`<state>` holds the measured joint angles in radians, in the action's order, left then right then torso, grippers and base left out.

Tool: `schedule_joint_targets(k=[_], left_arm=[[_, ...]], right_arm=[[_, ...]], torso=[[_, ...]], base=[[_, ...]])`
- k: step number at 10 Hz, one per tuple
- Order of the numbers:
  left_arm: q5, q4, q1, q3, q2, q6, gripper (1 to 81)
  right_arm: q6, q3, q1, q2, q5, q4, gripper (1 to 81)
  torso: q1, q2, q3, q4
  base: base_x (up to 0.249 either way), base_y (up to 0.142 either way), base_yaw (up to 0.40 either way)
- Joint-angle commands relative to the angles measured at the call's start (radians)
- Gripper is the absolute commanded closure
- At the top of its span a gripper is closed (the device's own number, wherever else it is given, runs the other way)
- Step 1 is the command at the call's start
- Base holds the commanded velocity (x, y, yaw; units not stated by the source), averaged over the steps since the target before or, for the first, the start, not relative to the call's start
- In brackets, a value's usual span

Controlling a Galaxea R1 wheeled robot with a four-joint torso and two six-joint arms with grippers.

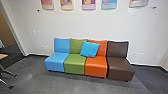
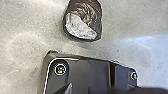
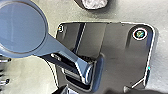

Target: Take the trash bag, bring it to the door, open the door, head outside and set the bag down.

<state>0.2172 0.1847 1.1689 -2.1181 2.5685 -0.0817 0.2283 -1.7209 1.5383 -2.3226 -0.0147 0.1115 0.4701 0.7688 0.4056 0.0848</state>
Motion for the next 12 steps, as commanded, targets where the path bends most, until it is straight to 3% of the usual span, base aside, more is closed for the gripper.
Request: schedule_joint_targets(k=[1,3,4,6,8,12], left_arm=[[0.096,0.032,-0.110,-0.028,0.003,-0.001,1.0],[0.113,0.036,-0.128,-0.075,0.030,-0.001,1.0],[0.114,0.038,-0.136,-0.103,0.046,-0.001,1.0],[0.114,0.053,-0.146,-0.132,0.073,0.000,1.0],[0.114,0.096,-0.160,-0.138,0.081,-0.001,1.0],[0.116,0.098,-0.162,-0.137,0.073,0.000,1.0]], right_arm=[[-0.001,0.080,-0.052,0.078,-0.057,0.010,1.0],[-0.003,0.116,-0.056,0.113,-0.057,0.014,1.0],[-0.001,0.126,-0.054,0.128,-0.056,0.022,1.0],[-0.001,0.126,-0.052,0.131,-0.057,0.030,1.0],[-0.001,0.129,-0.051,0.133,-0.057,0.030,1.0],[-0.001,0.138,-0.048,0.125,-0.057,0.030,1.0]], torso=[[0.063,0.097,0.091,0.000],[0.108,0.168,0.157,0.000],[0.131,0.203,0.097,0.000],[0.169,0.261,0.125,0.000],[0.212,0.329,0.136,0.000],[0.304,0.478,0.137,0.000]], base=[[0.000,0.000,0.000],[0.000,0.000,0.000],[0.000,0.000,0.000],[0.000,0.000,0.000],[0.000,0.000,0.000],[0.000,0.000,0.000]])
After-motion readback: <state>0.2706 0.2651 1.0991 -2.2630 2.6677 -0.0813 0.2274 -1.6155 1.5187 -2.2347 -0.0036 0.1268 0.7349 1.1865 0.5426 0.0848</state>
